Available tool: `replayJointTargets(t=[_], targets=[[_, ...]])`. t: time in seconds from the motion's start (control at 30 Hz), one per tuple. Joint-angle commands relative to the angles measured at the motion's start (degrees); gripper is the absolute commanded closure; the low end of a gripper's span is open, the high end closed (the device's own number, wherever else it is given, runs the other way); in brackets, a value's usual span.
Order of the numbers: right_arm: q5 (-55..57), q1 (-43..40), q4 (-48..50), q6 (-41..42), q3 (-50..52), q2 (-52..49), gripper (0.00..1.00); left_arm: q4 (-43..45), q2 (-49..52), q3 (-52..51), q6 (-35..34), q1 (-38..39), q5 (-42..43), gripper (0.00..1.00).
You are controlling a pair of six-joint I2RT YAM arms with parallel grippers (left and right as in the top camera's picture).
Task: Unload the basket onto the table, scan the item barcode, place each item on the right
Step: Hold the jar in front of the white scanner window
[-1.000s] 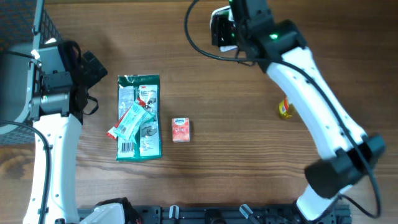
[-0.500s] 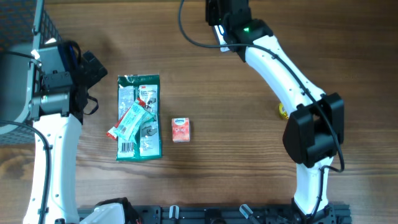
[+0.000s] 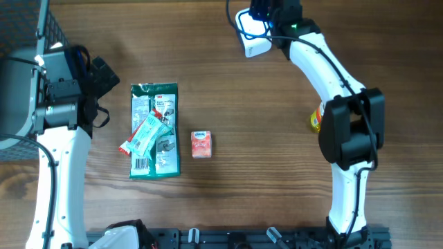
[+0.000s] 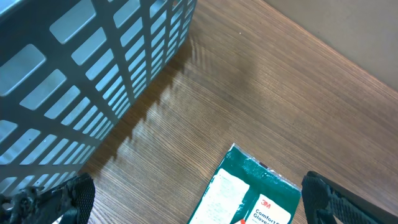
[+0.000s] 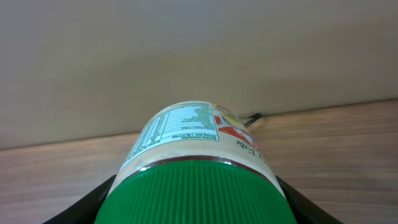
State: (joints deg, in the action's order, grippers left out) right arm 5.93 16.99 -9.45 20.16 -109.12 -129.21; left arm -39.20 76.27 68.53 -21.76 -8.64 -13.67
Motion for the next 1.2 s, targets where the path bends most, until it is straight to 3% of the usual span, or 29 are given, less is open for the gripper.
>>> replayJointTargets(t=[0.0, 0.57, 0.77, 0.9, 1.17], targets=[[-2.3, 0.6, 1.3, 0.9, -0.7, -2.7, 0.96, 0.2, 0.0, 0.2, 0.5, -0.2, -0.3, 0.0], [-6.0, 0.7, -0.2, 0.8, -0.7, -6.7, 0.92, 0.2, 0.0, 0.2, 0.5, -0.2, -0.3, 0.0], [-6.1, 0.6, -0.4, -1.9, -0.7, -6.2, 0.96, 0.2, 0.0, 0.2, 0.5, -0.2, -0.3, 0.0], [-6.0, 0.5, -0.5, -7.8, -0.7, -2.1, 0.95, 0.2, 0.0, 0.2, 0.5, -0.2, -0.3, 0.0], [-6.0, 0.3, -6.7, -8.2, -0.7, 13.0, 0.95, 0.2, 0.0, 0.2, 0.5, -0.2, -0.3, 0.0]])
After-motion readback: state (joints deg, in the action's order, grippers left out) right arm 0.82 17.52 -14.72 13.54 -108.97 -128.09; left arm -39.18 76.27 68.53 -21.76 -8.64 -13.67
